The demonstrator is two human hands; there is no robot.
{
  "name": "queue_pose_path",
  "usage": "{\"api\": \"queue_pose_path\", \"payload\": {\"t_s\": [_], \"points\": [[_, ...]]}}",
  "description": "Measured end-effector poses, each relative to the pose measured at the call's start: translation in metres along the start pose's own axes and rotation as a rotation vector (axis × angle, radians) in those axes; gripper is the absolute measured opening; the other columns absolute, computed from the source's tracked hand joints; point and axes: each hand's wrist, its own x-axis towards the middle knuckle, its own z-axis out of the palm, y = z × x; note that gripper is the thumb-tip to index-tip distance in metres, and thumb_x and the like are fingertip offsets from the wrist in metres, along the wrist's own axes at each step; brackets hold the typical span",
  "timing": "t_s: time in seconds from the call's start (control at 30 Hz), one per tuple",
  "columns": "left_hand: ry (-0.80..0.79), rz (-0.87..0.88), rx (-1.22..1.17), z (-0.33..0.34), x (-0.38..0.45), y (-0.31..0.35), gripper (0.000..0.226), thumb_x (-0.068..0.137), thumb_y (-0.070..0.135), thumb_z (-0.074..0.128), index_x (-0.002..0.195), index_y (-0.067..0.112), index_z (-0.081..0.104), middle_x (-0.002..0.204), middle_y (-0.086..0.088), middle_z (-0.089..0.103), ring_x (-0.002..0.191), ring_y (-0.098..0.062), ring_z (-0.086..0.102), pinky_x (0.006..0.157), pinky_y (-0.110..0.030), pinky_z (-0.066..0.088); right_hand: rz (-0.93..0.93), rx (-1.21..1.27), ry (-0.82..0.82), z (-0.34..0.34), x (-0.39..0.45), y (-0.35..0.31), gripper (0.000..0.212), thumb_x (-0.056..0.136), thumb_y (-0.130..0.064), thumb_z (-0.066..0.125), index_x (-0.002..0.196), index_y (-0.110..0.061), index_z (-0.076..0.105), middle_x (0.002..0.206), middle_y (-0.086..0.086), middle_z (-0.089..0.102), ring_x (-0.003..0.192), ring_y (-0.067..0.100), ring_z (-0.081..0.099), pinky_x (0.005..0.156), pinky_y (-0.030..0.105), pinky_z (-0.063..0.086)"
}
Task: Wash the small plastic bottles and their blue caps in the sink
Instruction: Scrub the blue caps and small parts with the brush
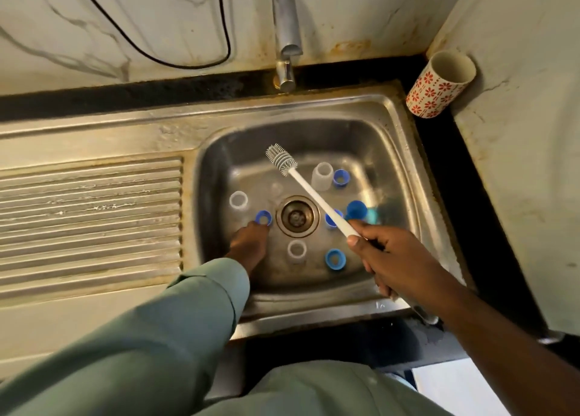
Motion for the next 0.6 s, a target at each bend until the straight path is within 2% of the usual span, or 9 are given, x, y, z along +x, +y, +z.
{"api": "queue_pose_path", "payload": {"t_s": [0.07, 0.1, 0.13, 0.2, 0.27, 0.33, 0.47, 0.53, 0.6], "points": [[0.071, -0.074, -0.316, -0.007, -0.001, -0.001, 0.020, 0.091, 0.013, 0.059, 0.109, 0.010, 0.066, 0.113, -0.014, 0.066, 0.107, -0.031, 0.064, 0.086, -0.033, 0.051, -0.019, -0.073, 0.012, 0.000, -0.003, -0.001, 0.032, 0.097, -0.031, 0.056, 0.128, -0.034, 0.059, 0.061, 0.000, 0.052, 0.037, 0.004, 0.043, 0.040, 0.022, 0.040], [0.163, -0.120, -0.602, -0.014, -0.007, -0.004, 0.006, 0.086, 0.017, 0.068, 0.091, 0.014, 0.068, 0.097, -0.011, 0.069, 0.093, -0.025, 0.068, 0.074, -0.026, 0.051, -0.039, -0.126, 0.017, 0.000, -0.006, -0.001, 0.034, 0.097, -0.032, 0.056, 0.131, -0.035, 0.058, 0.059, -0.006, 0.052, 0.038, 0.002, 0.044, 0.041, 0.020, 0.039], [0.244, -0.225, -0.989, -0.027, -0.016, -0.004, 0.009, 0.085, 0.023, 0.073, 0.083, 0.015, 0.068, 0.086, -0.007, 0.067, 0.079, -0.019, 0.065, 0.063, -0.021, 0.048, -0.073, -0.193, 0.020, -0.003, -0.010, -0.001, 0.036, 0.097, -0.033, 0.056, 0.133, -0.035, 0.057, 0.055, -0.009, 0.051, 0.039, 0.001, 0.045, 0.042, 0.017, 0.038], [0.273, -0.331, -1.841, -0.051, -0.038, -0.010, 0.020, 0.091, 0.032, 0.070, 0.102, 0.016, 0.068, 0.087, -0.004, 0.064, 0.073, -0.016, 0.061, 0.055, -0.022, 0.051, -0.162, -0.374, 0.016, -0.009, -0.020, -0.002, 0.037, 0.096, -0.037, 0.054, 0.133, -0.039, 0.056, 0.052, -0.009, 0.050, 0.044, 0.001, 0.047, 0.045, 0.015, 0.035], [0.235, -0.216, -2.317, -0.068, -0.060, -0.016, 0.034, 0.098, 0.037, 0.059, 0.125, 0.016, 0.057, 0.098, -0.006, 0.061, 0.076, -0.018, 0.064, 0.056, -0.028, 0.059, -0.247, -0.613, -0.006, -0.013, -0.028, -0.007, 0.037, 0.097, -0.040, 0.051, 0.133, -0.042, 0.055, 0.058, -0.008, 0.049, 0.051, 0.004, 0.049, 0.050, 0.015, 0.036], [0.276, -0.140, -2.381, -0.081, -0.075, -0.018, 0.034, 0.102, 0.033, 0.053, 0.133, 0.020, 0.051, 0.101, -0.006, 0.061, 0.073, -0.018, 0.068, 0.056, -0.031, 0.060, -0.304, -0.832, -0.031, -0.013, -0.034, -0.014, 0.042, 0.100, -0.045, 0.042, 0.141, -0.045, 0.043, 0.073, -0.015, 0.049, 0.063, 0.005, 0.049, 0.061, 0.017, 0.037], [0.377, -0.034, -2.247, -0.095, -0.097, -0.002, 0.031, 0.102, 0.025, 0.054, 0.131, 0.016, 0.054, 0.116, -0.013, 0.063, 0.101, -0.029, 0.065, 0.070, -0.037, 0.061, -0.317, -1.048, -0.003, -0.004, -0.039, -0.034, 0.046, 0.103, -0.048, 0.026, 0.149, -0.044, 0.024, 0.108, -0.011, 0.057, 0.088, 0.010, 0.054, 0.077, 0.026, 0.046], [0.446, 0.008, -2.178, -0.100, -0.105, 0.003, 0.028, 0.100, 0.023, 0.058, 0.126, 0.015, 0.056, 0.115, -0.013, 0.063, 0.092, -0.026, 0.068, 0.065, -0.034, 0.060, -0.352, -1.044, 0.022, 0.007, -0.038, -0.040, 0.044, 0.103, -0.046, 0.026, 0.147, -0.043, 0.025, 0.102, -0.010, 0.058, 0.086, 0.013, 0.056, 0.075, 0.030, 0.049], [0.485, 0.071, -2.200, -0.107, -0.112, 0.005, 0.023, 0.099, 0.020, 0.058, 0.122, 0.015, 0.057, 0.114, -0.013, 0.064, 0.085, -0.022, 0.069, 0.064, -0.032, 0.060, -0.351, -0.868, 0.040, 0.017, -0.040, -0.044, 0.039, 0.102, -0.044, 0.035, 0.141, -0.042, 0.038, 0.088, -0.008, 0.060, 0.074, 0.009, 0.056, 0.068, 0.028, 0.049]]}}
